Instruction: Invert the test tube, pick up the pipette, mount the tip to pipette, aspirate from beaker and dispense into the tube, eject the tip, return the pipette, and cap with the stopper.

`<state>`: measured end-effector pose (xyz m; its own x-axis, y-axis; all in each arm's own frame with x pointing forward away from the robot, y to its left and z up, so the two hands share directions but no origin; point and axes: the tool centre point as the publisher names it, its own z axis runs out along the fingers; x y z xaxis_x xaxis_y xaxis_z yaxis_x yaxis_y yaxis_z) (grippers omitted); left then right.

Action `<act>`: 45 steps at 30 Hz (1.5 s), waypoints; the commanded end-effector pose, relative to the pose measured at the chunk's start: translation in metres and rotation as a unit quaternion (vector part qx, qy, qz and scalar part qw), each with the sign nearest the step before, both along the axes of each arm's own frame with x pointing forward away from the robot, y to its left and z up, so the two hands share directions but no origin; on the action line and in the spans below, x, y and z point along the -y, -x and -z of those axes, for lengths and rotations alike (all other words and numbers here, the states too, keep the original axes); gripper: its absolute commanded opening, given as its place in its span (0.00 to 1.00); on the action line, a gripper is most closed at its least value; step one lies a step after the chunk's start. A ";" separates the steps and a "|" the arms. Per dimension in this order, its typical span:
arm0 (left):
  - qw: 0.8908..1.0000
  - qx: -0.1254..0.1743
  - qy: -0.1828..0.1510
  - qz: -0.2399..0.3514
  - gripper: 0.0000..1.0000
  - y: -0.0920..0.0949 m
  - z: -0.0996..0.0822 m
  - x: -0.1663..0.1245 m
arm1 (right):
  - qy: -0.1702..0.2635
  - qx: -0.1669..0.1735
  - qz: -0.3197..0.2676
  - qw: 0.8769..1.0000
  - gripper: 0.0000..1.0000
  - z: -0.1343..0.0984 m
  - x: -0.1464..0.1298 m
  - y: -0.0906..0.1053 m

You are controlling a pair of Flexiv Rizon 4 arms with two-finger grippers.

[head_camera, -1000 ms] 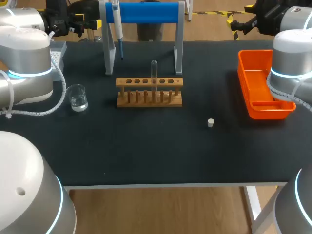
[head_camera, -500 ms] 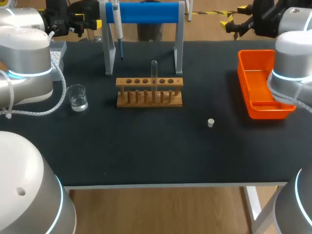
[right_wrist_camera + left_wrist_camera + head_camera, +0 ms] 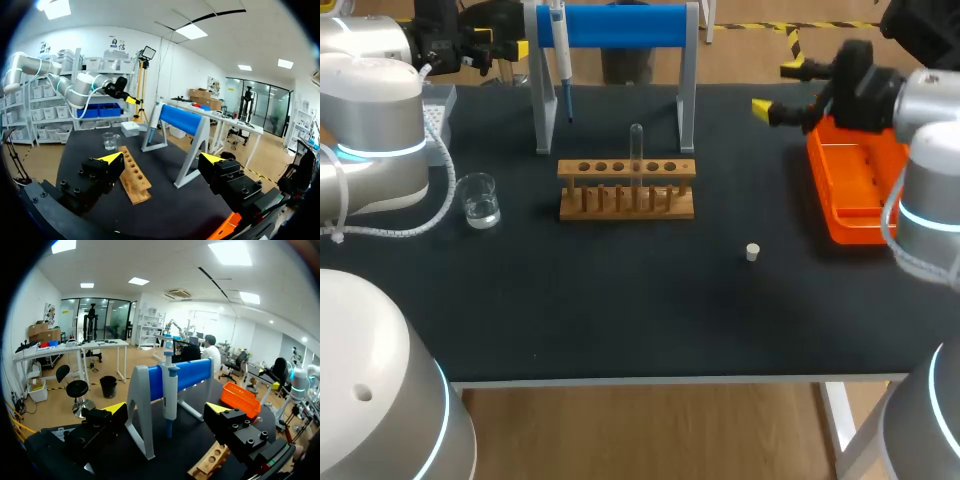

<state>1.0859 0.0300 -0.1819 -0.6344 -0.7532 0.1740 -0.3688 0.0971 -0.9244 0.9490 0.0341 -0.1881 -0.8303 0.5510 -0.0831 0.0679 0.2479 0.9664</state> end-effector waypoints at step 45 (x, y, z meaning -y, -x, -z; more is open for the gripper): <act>1.000 0.001 0.001 -0.001 1.00 0.001 0.001 0.000 | -0.011 0.039 -0.038 0.998 1.00 0.065 -0.058 0.068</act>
<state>1.0859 0.0300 -0.1819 -0.6344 -0.7532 0.1739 -0.3688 0.0972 -0.9244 0.8825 0.0913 -0.2531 -0.8641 0.4845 -0.1366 -0.0260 0.2282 0.9733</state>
